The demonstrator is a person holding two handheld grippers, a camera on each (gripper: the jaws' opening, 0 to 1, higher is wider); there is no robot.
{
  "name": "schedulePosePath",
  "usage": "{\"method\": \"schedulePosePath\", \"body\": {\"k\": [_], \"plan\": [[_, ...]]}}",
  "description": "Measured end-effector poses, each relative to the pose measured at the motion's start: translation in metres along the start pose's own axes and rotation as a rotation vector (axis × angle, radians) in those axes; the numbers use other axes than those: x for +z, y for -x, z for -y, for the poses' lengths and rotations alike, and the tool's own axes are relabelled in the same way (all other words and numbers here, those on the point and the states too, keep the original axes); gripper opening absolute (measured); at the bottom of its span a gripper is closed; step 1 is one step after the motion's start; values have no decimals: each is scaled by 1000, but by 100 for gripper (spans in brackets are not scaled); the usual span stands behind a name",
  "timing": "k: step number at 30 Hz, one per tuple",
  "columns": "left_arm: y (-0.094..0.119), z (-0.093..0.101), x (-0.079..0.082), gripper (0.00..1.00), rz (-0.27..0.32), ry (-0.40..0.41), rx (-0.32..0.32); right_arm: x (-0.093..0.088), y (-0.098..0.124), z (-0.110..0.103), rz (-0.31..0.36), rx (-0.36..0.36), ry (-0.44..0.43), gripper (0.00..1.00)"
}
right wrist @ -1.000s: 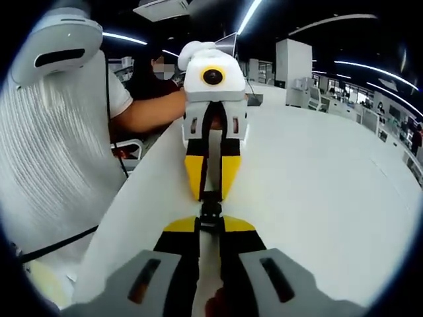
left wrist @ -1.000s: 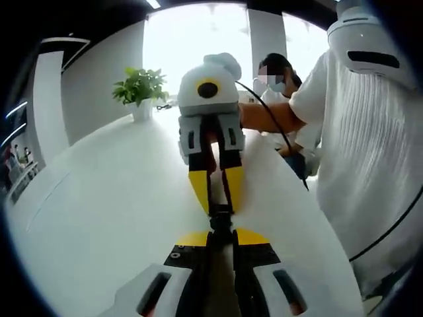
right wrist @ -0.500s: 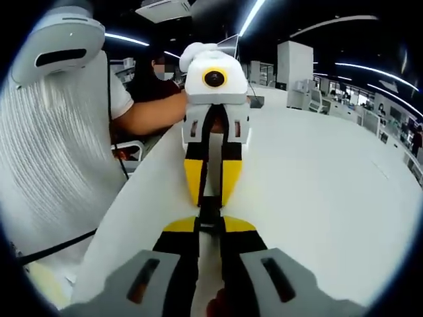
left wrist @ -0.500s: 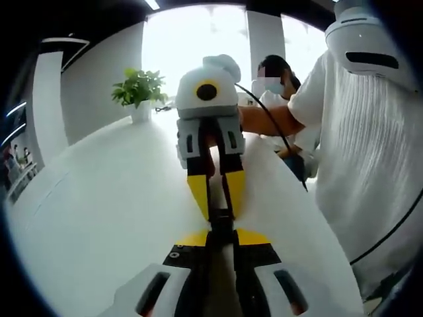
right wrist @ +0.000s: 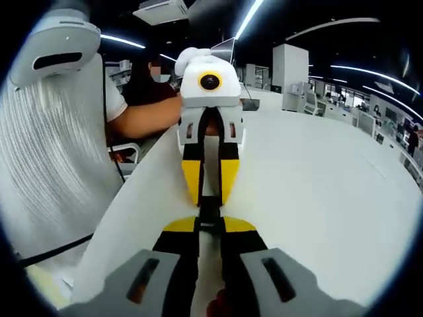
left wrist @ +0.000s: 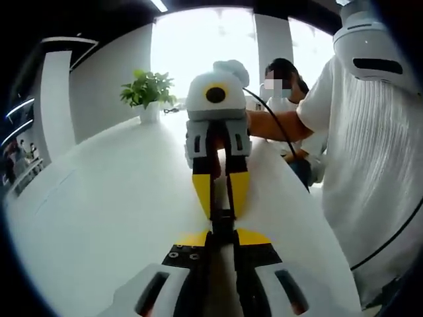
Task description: Snap the two parts of the plastic buckle together until the buckle closes and remains connected.
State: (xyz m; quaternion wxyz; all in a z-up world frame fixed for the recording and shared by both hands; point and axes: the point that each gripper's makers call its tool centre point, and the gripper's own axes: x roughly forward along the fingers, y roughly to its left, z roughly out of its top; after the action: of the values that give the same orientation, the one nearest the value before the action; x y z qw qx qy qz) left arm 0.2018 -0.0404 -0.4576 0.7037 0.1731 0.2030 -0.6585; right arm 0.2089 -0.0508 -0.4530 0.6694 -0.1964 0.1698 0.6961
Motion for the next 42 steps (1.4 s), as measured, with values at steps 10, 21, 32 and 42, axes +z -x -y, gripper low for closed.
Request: {"method": "schedulePosePath", "body": {"k": [10, 21, 32, 42], "plan": [[1, 2, -1, 19, 18, 15, 9, -1, 2, 4, 2, -4, -6, 11], [2, 0, -2, 41, 29, 39, 11, -4, 1, 5, 6, -8, -4, 12], [9, -6, 4, 41, 57, 36, 59, -2, -2, 1, 1, -3, -5, 12], [25, -23, 8, 39, 103, 61, 165, -5, 0, 21, -19, -2, -4, 12]]}}
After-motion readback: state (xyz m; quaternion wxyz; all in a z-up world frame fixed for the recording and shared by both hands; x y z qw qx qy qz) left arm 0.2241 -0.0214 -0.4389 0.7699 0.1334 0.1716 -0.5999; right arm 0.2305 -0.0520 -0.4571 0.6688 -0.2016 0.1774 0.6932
